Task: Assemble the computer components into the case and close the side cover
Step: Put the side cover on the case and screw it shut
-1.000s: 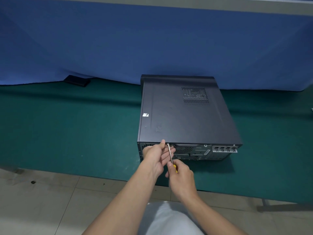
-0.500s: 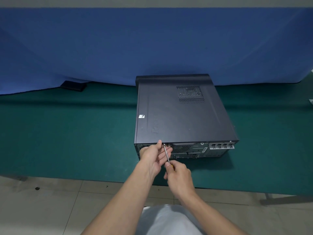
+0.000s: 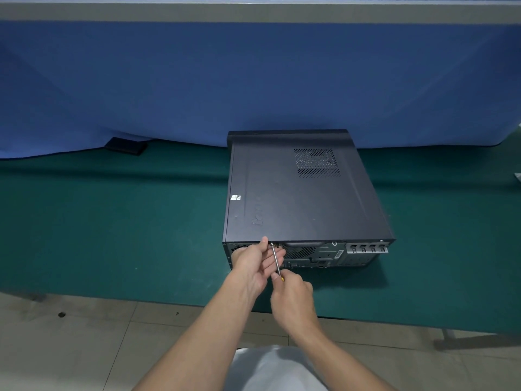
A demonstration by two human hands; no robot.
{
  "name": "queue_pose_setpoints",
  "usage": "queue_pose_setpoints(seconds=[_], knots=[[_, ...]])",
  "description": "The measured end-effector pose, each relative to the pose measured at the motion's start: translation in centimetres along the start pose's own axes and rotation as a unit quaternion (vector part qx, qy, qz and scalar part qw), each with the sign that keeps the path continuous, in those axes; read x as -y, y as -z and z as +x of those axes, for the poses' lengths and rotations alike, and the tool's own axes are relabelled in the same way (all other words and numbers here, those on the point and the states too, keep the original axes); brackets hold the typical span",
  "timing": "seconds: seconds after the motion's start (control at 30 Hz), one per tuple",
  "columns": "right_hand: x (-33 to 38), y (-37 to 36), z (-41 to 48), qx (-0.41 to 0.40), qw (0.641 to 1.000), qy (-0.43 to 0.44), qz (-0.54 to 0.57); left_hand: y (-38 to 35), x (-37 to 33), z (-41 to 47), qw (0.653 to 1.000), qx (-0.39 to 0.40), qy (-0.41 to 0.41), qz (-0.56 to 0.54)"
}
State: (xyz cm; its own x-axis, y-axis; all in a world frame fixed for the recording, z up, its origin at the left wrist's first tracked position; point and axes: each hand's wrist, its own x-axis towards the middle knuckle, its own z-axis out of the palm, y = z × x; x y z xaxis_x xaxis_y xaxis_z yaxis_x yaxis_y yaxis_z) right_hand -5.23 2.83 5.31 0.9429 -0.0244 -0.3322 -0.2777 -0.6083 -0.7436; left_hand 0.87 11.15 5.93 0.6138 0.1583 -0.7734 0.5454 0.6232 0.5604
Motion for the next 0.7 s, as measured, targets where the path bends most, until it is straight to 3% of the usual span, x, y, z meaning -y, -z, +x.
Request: queue_pose_setpoints(seconds=[0.23, 0.37, 0.47, 0.53, 0.6, 0.7], knots=[[0.4, -0.6, 0.0, -0.021, 0.986, 0.022, -0.162, -0.1, 0.0, 0.0, 1.000, -0.002, -0.006, 0.002], [0.5, -0.4, -0.1, -0.024, 0.993, 0.013, -0.111, 0.1, 0.0, -0.1, 1.000, 0.001, -0.011, 0.004], [0.2, 0.0, 0.1, -0.007, 1.000, -0.004, 0.001, 0.1, -0.1, -0.3, 1.000, 0.006, -0.017, 0.009], [0.0, 0.2, 0.3, 0.020, 0.981, -0.074, 0.179, 0.1, 0.0, -0.2, 1.000, 0.002, -0.019, 0.014], [0.0, 0.2, 0.4, 0.062, 0.917, -0.139, 0.369, 0.2, 0.0, -0.2, 0.998, -0.003, -0.033, 0.052], [-0.1, 0.5, 0.7, 0.118, 0.832, -0.177, 0.513, 0.7, 0.1, -0.1, 0.988, 0.017, -0.055, 0.145]])
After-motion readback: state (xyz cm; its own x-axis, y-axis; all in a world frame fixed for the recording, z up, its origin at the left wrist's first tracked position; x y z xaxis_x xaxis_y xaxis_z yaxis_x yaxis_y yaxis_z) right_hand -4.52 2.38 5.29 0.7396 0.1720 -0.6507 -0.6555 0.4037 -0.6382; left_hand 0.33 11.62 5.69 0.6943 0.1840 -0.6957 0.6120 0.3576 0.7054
